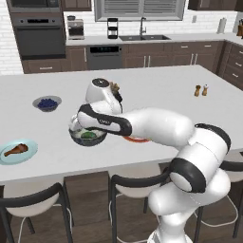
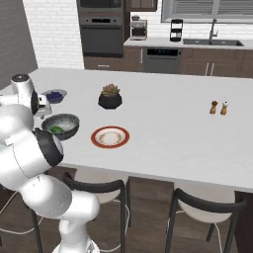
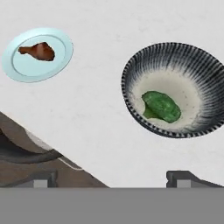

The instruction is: Pick the chicken drumstick and broccoli from their plates and place them in the bowl. Then put the bowl in the fridge.

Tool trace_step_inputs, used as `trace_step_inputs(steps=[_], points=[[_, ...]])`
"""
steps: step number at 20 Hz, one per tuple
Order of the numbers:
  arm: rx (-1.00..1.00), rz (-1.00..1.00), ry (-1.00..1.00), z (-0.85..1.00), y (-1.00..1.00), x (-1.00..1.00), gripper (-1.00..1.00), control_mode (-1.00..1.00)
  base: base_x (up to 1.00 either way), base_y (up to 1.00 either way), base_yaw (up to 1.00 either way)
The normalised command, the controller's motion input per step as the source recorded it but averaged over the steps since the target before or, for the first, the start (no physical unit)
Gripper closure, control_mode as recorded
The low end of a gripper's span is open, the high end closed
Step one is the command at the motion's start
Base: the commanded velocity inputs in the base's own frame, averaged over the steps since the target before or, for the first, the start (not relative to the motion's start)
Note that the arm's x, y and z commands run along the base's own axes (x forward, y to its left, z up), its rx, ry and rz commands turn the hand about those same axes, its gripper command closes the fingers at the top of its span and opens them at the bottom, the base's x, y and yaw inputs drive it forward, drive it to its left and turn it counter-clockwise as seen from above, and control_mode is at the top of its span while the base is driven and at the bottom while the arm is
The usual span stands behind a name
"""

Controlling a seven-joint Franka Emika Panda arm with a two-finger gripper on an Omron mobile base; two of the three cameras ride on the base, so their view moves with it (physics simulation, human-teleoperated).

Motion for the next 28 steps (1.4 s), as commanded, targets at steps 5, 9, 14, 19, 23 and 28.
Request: trace_step_inputs(steps=[5, 9, 14, 19, 23, 28], points=[[-0.11, 0.48, -0.02, 0.28, 0.59, -0.75, -1.00, -1.00, 0.00, 0.00, 0.00], [-0.14, 0.32, -0.07, 0.02, 0.97, -0.22, -1.00, -1.00, 0.00, 0.00, 0.00], [-0.10, 0.23, -0.04, 0.00, 0.92, 0.01, -1.00, -1.00, 0.00, 0.00, 0.00], [-0.06, 0.26, 0.07, 0.00, 0.96, 0.38, -1.00, -1.00, 0.00, 0.00, 0.00], [-0.14, 0.20, 0.03, -0.03, 0.80, 0.33, -1.00, -1.00, 0.00, 0.00, 0.00], [-0.18, 0.13, 0.00, 0.00, 0.64, 0.33, -1.00, -1.00, 0.00, 0.00, 0.00]])
